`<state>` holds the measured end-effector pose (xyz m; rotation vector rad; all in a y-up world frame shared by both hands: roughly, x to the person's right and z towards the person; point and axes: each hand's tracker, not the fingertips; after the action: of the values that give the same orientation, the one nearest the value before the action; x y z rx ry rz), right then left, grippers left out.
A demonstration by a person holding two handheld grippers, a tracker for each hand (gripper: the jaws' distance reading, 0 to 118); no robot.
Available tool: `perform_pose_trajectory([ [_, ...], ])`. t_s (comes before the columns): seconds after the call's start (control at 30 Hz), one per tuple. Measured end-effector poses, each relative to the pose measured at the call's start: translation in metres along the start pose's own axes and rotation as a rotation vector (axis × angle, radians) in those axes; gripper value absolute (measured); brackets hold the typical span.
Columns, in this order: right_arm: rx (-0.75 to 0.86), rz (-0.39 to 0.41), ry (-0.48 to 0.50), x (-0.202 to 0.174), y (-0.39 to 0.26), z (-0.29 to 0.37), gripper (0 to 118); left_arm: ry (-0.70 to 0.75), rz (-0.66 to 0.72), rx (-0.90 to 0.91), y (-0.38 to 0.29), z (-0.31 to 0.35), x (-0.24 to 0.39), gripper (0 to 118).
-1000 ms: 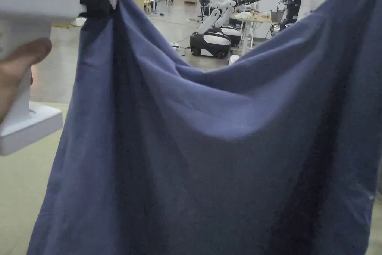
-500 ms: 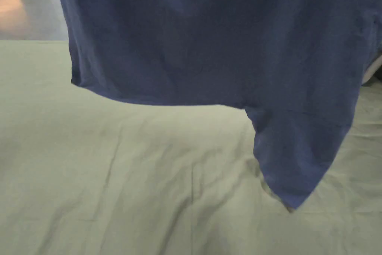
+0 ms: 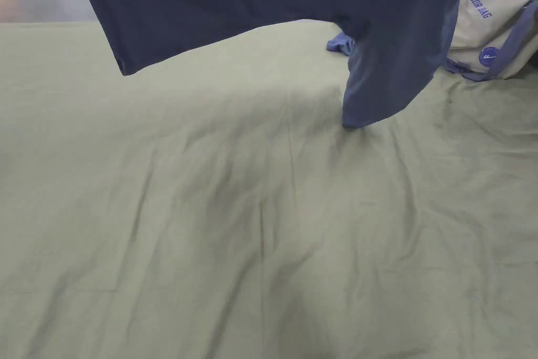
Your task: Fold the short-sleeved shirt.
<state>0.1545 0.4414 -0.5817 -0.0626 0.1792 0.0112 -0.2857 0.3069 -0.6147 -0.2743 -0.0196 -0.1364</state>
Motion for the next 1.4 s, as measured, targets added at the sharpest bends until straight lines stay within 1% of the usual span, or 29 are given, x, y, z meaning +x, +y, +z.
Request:
perform_pose_trajectory([
  [0.13,-0.064,0.015,0.029,-0.001,-0.027,0.014,7,-0.023,-0.007,-0.041,-0.025,0.014,-0.006,8],
  [0.17,-0.078,0.005,0.035,0.001,-0.034,0.018,7,-0.028,-0.005,-0.037,-0.033,0.021,-0.007,8],
  [0.23,-0.106,-0.005,0.069,0.000,-0.054,0.034,7,-0.058,-0.015,-0.061,-0.053,0.038,-0.010,8],
  [0.27,-0.127,0.002,0.090,-0.001,-0.063,0.042,7,-0.079,-0.026,-0.066,-0.063,0.046,-0.010,8],
  [0.3,-0.136,0.017,0.133,-0.001,-0.075,0.051,7,-0.095,-0.051,-0.074,-0.076,0.059,-0.010,8],
  [0.33,-0.152,0.026,0.128,-0.003,-0.085,0.061,7,-0.094,-0.047,-0.070,-0.090,0.070,-0.011,8],
  [0.4,-0.161,0.027,0.197,-0.008,-0.114,0.091,7,-0.152,-0.040,-0.087,-0.121,0.099,-0.011,8],
  [0.43,-0.159,0.024,0.205,-0.007,-0.126,0.103,7,-0.164,-0.039,-0.101,-0.135,0.112,-0.011,8],
  [0.47,-0.167,0.014,0.211,-0.010,-0.139,0.117,7,-0.176,-0.031,-0.109,-0.150,0.127,-0.011,8],
  [0.5,-0.187,0.006,0.252,-0.012,-0.153,0.132,7,-0.190,-0.024,-0.123,-0.165,0.141,-0.010,8],
  [0.53,-0.235,-0.017,0.268,-0.013,-0.167,0.146,7,-0.219,-0.027,-0.162,-0.179,0.151,-0.013,8],
  [0.6,-0.215,-0.006,0.256,-0.018,-0.195,0.177,7,-0.222,-0.023,-0.172,-0.207,0.177,-0.010,8],
  [0.63,-0.238,0.012,0.273,-0.022,-0.208,0.191,7,-0.232,-0.011,-0.187,-0.222,0.191,-0.008,8],
  [0.67,-0.250,-0.001,0.282,-0.023,-0.221,0.204,7,-0.242,0.020,-0.201,-0.236,0.201,-0.008,8],
  [0.7,-0.285,-0.047,0.297,-0.025,-0.236,0.218,7,-0.274,0.041,-0.239,-0.249,0.212,-0.007,8],
  [0.73,-0.312,-0.056,0.345,-0.027,-0.249,0.231,7,-0.285,0.054,-0.272,-0.263,0.222,-0.004,8],
  [0.8,-0.333,-0.053,0.324,-0.032,-0.273,0.256,7,-0.287,0.048,-0.290,-0.290,0.241,0.002,8],
  [0.83,-0.362,-0.050,0.344,-0.035,-0.286,0.268,7,-0.272,0.033,-0.324,-0.304,0.251,0.007,8],
  [0.87,-0.362,-0.049,0.342,-0.037,-0.297,0.278,7,-0.269,0.035,-0.314,-0.317,0.260,0.009,8],
  [0.97,-0.405,-0.099,0.372,-0.041,-0.338,0.317,7,-0.274,0.092,-0.394,-0.358,0.286,0.015,8],
  [1.0,-0.406,-0.104,0.374,-0.041,-0.351,0.327,7,-0.269,0.111,-0.411,-0.369,0.292,0.015,8],
  [1.03,-0.459,-0.113,0.373,-0.041,-0.363,0.334,7,-0.261,0.130,-0.432,-0.379,0.297,0.014,8],
  [1.1,-0.469,-0.115,0.347,-0.044,-0.388,0.357,7,-0.247,0.127,-0.467,-0.400,0.309,0.015,8],
  [1.13,-0.493,-0.137,0.345,-0.042,-0.401,0.366,7,-0.227,0.129,-0.495,-0.410,0.313,0.014,8],
  [1.2,-0.527,-0.219,0.328,-0.038,-0.434,0.385,7,-0.227,0.144,-0.555,-0.432,0.316,0.012,8],
  [1.27,-0.580,-0.267,0.307,-0.041,-0.463,0.402,7,-0.220,0.162,-0.613,-0.451,0.316,0.007,8],
  [1.3,-0.597,-0.279,0.293,-0.042,-0.480,0.410,7,-0.207,0.156,-0.615,-0.460,0.317,0.005,8],
  [1.37,-0.661,-0.275,0.265,-0.045,-0.509,0.422,7,-0.175,0.156,-0.660,-0.475,0.316,0.000,8],
  [1.4,-0.690,-0.296,0.266,-0.048,-0.525,0.427,7,-0.178,0.165,-0.675,-0.483,0.315,-0.003,8],
])
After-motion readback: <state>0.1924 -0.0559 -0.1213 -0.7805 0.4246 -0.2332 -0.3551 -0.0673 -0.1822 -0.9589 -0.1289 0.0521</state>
